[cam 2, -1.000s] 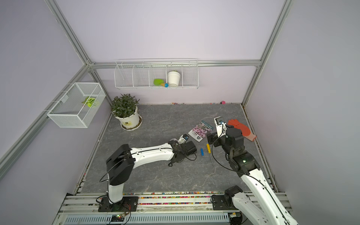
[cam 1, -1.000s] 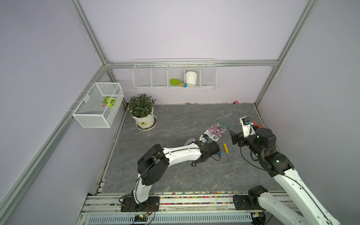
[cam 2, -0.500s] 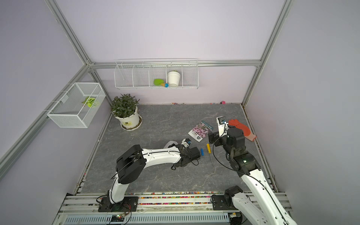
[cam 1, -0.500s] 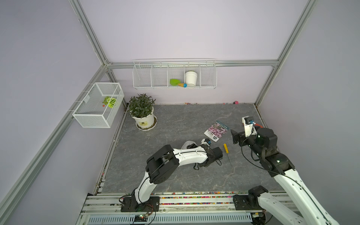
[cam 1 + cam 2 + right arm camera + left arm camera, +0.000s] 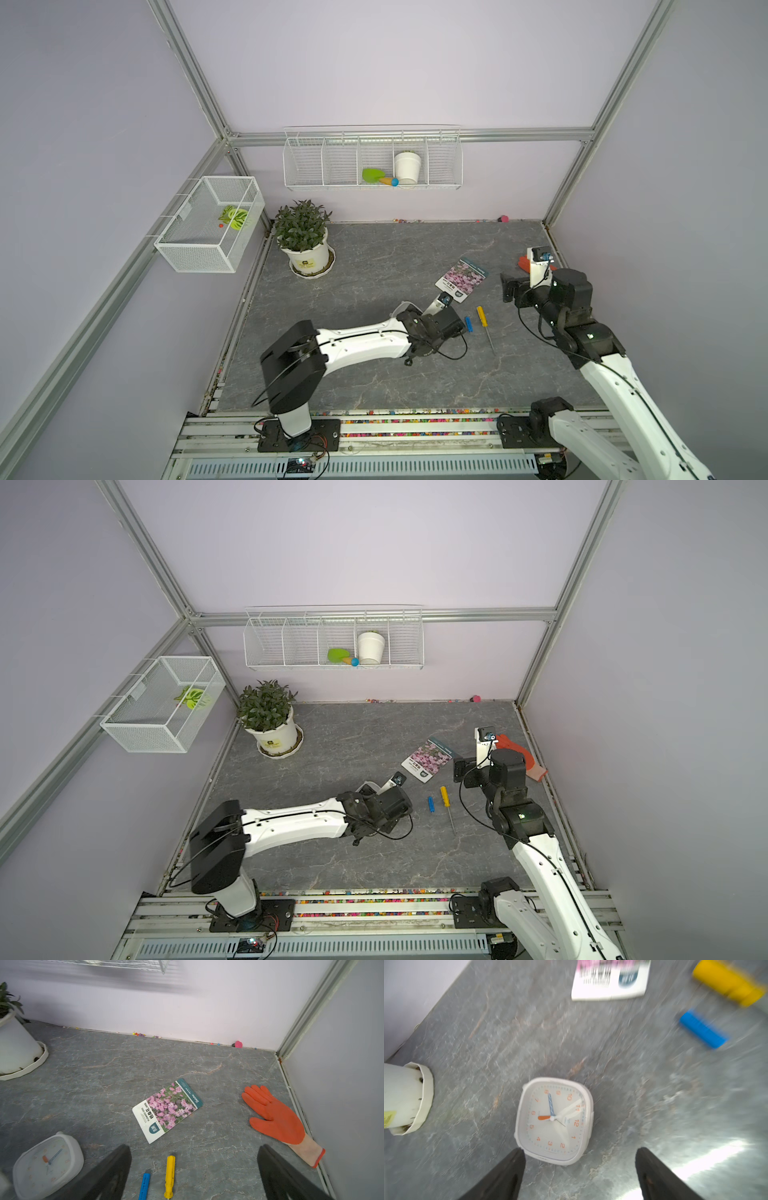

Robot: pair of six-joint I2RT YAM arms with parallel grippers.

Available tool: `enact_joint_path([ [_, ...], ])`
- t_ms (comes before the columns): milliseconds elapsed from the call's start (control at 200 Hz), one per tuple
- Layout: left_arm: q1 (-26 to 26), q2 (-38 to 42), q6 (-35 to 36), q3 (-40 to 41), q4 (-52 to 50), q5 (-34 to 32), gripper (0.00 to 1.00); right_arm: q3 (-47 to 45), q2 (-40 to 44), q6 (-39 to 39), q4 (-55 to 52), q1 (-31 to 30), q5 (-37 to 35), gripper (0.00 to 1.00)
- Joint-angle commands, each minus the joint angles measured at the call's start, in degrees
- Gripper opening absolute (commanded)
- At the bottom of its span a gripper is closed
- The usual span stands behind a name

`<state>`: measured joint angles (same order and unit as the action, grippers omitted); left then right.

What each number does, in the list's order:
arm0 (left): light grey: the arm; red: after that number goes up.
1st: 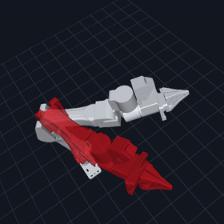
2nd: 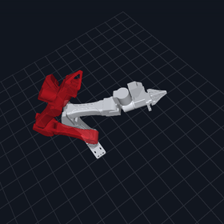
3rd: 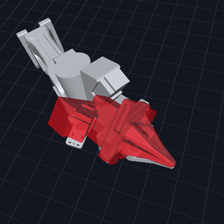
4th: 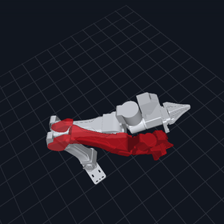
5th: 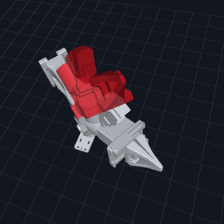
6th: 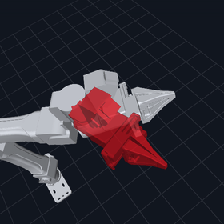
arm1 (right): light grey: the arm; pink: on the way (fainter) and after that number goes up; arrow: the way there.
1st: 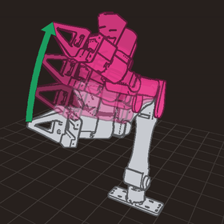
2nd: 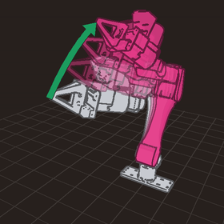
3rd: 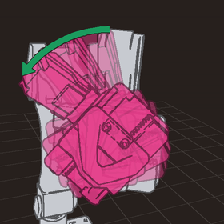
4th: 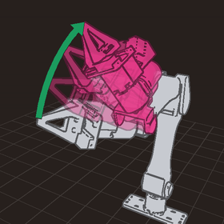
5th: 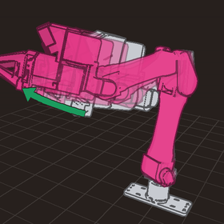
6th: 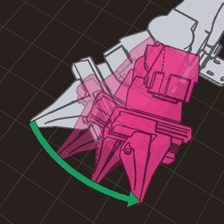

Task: Remove the battery from the alarm
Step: Reset both arms

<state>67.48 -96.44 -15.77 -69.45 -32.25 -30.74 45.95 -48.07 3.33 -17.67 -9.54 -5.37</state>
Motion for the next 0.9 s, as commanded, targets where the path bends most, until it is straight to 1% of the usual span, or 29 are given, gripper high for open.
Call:
enact_joint_path([
  [0, -3.9, 7.4, 0.2, 3.4, 7.7, 4.7, 0.9, -3.4, 0.4, 5.5, 3.0, 2.6, -0.9, 0.99],
  [80, -8.0, 14.4, -0.6, 7.8, 11.5, 6.7, 0.92, -5.7, 0.3, 7.7, 4.2, 4.2, -4.5, 0.99],
  [215, -17.3, 25.5, -3.8, 15.5, 16.5, 10.4, 0.95, -11.0, 1.0, 9.9, 7.6, 6.1, -11.1, 0.99],
  [280, -22.2, 30.6, -6.2, 19.3, 18.3, 10.8, 0.96, -14.2, 1.6, 10.3, 10.6, 6.7, -14.4, 0.99],
  [370, -28.3, 37.3, -7.0, 24.6, 20.8, 11.2, 0.97, -18.8, 1.4, 9.9, 16.0, 7.2, -18.1, 0.98],
  [485, -35.6, 43.9, -8.0, 29.8, 22.1, 10.9, 0.99, -24.5, -1.2, 9.6, 25.6, 7.5, -17.1, 0.99],
  [560, -39.8, 47.9, -9.0, 32.7, 22.5, 8.4, 1.0, -27.9, -4.2, 9.2, 33.9, 7.4, -16.0, 0.98],
  [645, -43.5, 52.5, -9.4, 36.3, 23.6, 5.2, 1.0, -30.7, -9.5, 8.3, 42.8, 7.4, -14.8, 0.98],
  [720, -45.2, 56.4, -9.0, 39.4, 25.0, 1.2, 1.0, -32.2, -14.7, 6.6, 51.4, 7.4, -13.1, 0.98],
  [760, -45.5, 58.0, -8.1, 40.8, 25.9, 0.4, 1.0, -31.9, -16.2, 5.2, 53.8, 7.4, -11.1, 0.98],
  [780, -45.6, 58.7, -7.4, 41.6, 26.4, -1.4, 1.0, -31.6, -16.7, 4.5, 54.3, 7.5, -10.0, 0.98],
  [895, -45.8, 60.8, -4.9, 44.1, 28.0, -3.8, 1.0, -31.4, -23.7, 2.4, 64.2, 7.4, -8.1, 0.98],
])
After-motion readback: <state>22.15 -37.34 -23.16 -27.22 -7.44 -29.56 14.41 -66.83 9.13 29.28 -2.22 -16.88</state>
